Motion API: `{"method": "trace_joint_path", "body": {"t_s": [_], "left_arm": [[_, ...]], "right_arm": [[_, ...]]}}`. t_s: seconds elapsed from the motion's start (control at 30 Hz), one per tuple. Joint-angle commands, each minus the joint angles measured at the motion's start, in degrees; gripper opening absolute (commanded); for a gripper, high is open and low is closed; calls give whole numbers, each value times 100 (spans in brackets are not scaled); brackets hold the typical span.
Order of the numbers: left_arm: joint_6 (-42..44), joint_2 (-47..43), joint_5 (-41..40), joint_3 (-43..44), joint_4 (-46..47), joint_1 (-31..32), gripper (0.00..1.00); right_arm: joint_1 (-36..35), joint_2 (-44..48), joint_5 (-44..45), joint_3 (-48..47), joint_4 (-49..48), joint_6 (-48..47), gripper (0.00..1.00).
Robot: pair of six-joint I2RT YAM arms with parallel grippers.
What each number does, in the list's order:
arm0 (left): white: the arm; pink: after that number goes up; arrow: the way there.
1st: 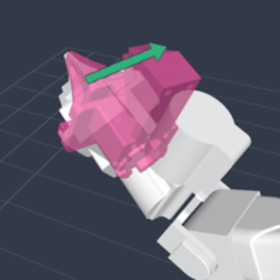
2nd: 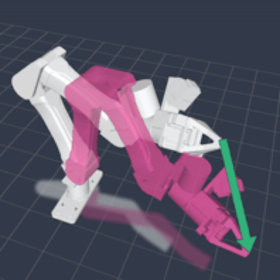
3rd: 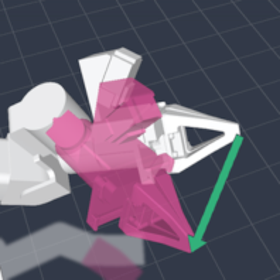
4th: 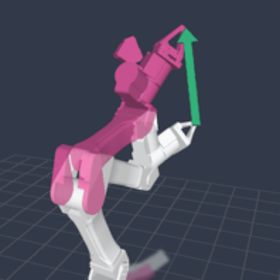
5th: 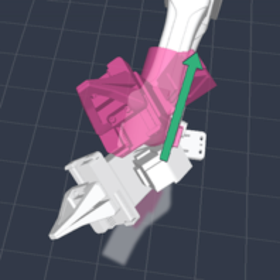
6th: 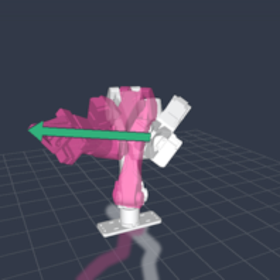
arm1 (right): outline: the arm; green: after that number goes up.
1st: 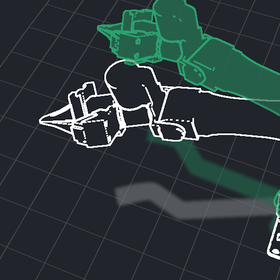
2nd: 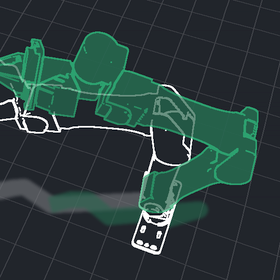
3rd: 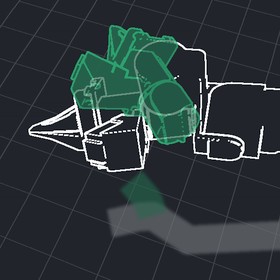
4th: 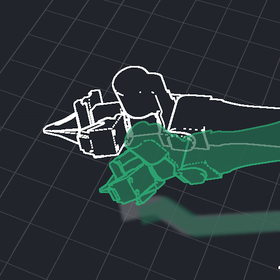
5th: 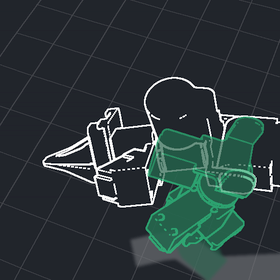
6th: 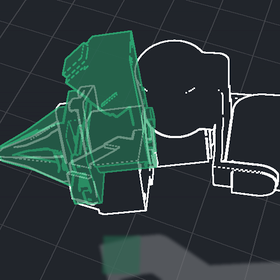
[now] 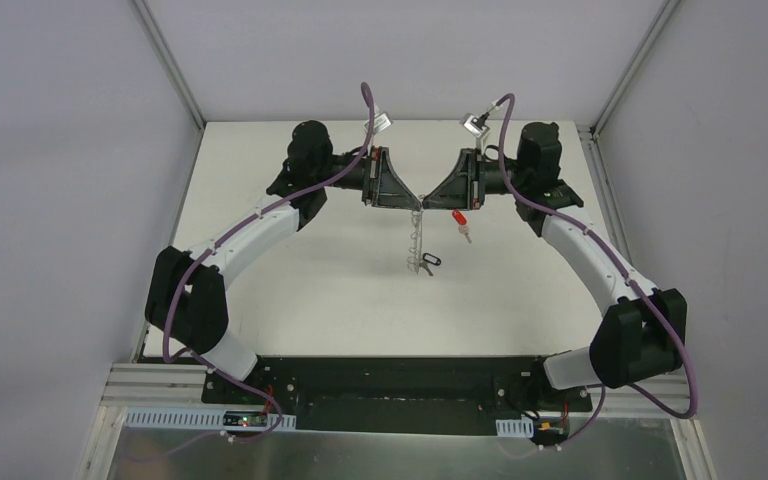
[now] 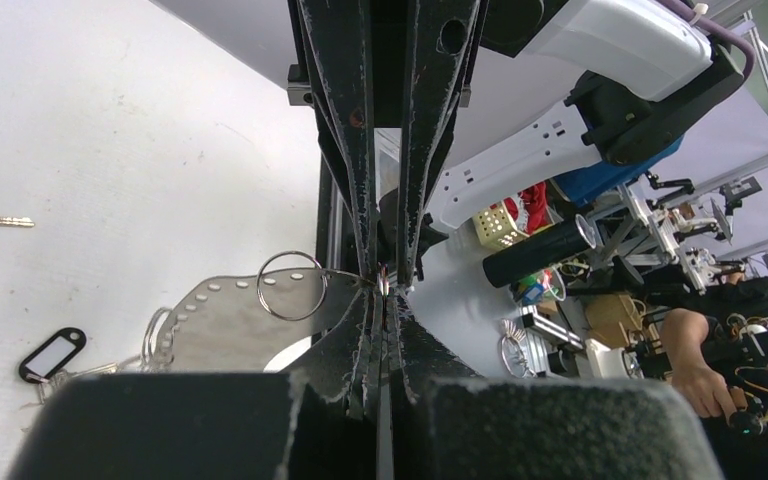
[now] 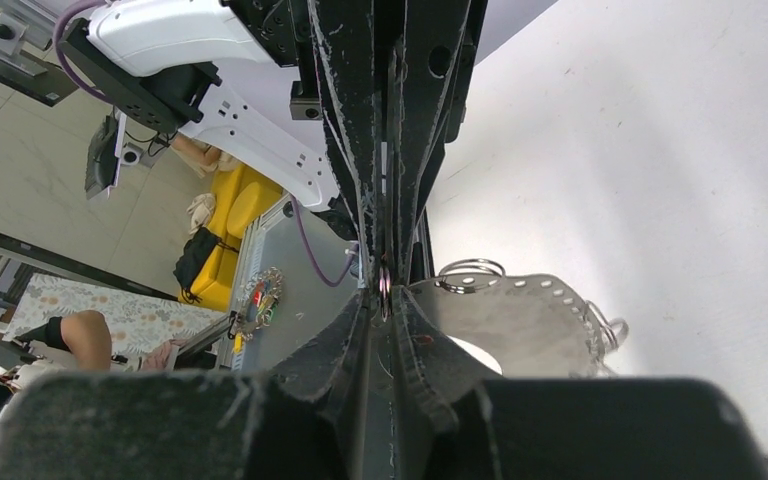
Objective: Put the keys on the keyring
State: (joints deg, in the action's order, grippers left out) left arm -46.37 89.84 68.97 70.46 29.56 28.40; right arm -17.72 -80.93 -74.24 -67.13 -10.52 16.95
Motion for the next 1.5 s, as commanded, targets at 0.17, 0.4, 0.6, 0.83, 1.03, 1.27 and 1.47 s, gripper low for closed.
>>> {"method": "trace_joint_path", "body": {"t_s": [0.17,0.4,0.6,0.83,1.03,1.27,1.47], "left_arm": [[198,-55,56,65,138,-10,0],[965,-141,66,50,-658,-10,0],[4097,-347,-324,721,-4061,-10,17],[6065,-328,-780,1497,-5988,-3,36],[6376,-366,-739,1737,-6243,7,38],[6299,-303,-616,1752,-6143,85,37],[6047,-219,-533,1823,-5888,162,37]], "right_arm": [[-49,24,-144,147,-491,157,9],[-38,24,-137,-136,-262,104,0],[-152,-178,484,-1360,3080,-2596,0],[-496,-251,1061,-1532,4045,-3623,0],[-623,-221,1165,-1378,4111,-3834,0],[-654,-87,1035,-1202,3918,-3791,0],[-666,-61,958,-1107,3826,-3738,0]]}}
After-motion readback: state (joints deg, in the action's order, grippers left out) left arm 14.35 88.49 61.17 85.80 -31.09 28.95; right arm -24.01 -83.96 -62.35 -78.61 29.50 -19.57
